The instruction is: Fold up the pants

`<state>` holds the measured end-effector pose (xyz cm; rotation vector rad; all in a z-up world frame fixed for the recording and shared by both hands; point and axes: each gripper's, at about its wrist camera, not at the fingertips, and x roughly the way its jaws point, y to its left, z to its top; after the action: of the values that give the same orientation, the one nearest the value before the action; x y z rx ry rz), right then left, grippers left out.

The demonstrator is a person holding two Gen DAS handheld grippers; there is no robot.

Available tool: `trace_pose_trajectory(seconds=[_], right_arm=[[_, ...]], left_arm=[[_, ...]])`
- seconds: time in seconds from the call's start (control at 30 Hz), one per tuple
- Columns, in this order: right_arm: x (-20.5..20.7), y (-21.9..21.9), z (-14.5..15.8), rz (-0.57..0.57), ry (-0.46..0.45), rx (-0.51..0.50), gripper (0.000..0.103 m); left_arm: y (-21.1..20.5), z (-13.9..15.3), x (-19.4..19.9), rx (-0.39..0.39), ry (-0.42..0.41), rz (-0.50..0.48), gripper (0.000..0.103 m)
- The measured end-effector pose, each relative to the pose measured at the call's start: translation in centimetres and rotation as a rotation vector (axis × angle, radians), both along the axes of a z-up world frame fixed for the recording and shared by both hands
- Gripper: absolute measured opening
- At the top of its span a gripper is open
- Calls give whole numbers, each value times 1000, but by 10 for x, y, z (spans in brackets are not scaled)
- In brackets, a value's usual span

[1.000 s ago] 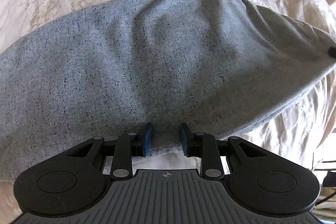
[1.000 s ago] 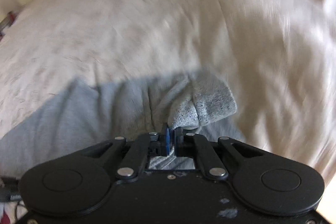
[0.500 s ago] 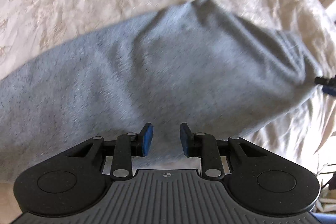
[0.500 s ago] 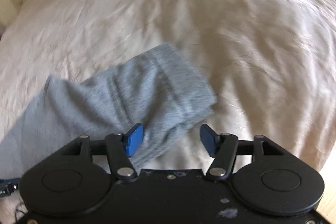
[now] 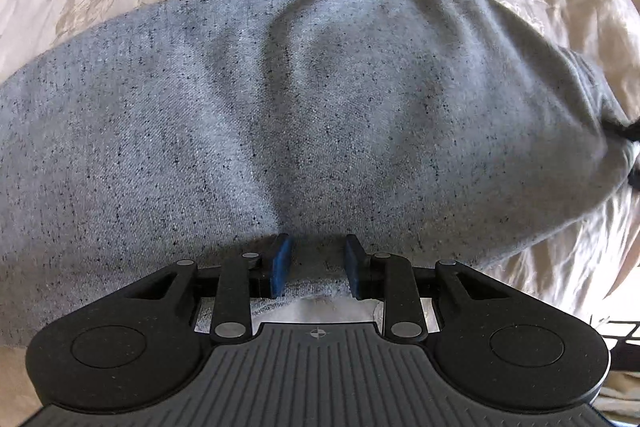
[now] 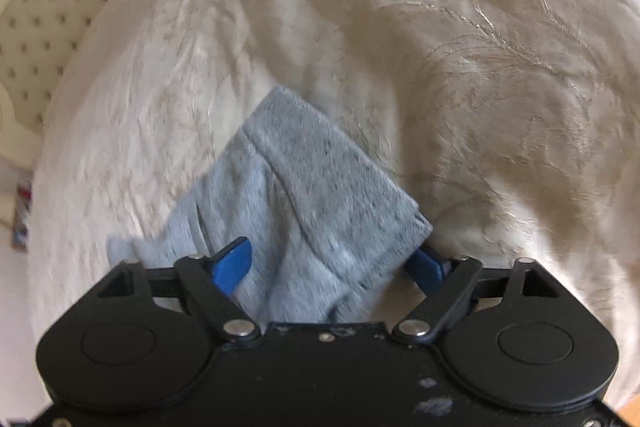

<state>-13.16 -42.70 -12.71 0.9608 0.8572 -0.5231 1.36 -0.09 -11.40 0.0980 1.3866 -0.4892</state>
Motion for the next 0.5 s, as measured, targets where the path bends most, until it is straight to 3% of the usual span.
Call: trace_pose_trajectory(seconds=[0.03, 0.17, 0.23, 0.3, 0.37, 0.43, 0.47, 0.5], right_arm=[[5, 3, 9, 25, 14, -20, 26], [18, 50, 77, 265, 35, -375, 23], [18, 59, 71, 296, 94, -455, 23], [23, 55, 36, 296, 222, -432, 23], [27, 58, 21, 340, 273, -453, 26], [29, 63, 33, 355, 276, -504, 37], [27, 64, 41, 349, 273, -528, 53], [25, 65, 50, 340, 264, -555, 63]], left_arm=[[-1, 0, 0, 3, -2, -4, 28], [-3, 0, 2, 0, 4, -5, 28], [-3, 1, 4, -3, 9, -7, 28], [-4, 4, 7, 9, 12, -25, 28], [-9, 14, 9, 43, 3, -67, 28], [-16, 31, 11, 45, -49, -99, 29], [-18, 39, 13, 25, -67, -108, 29], [-22, 46, 17, 4, -84, -115, 29]])
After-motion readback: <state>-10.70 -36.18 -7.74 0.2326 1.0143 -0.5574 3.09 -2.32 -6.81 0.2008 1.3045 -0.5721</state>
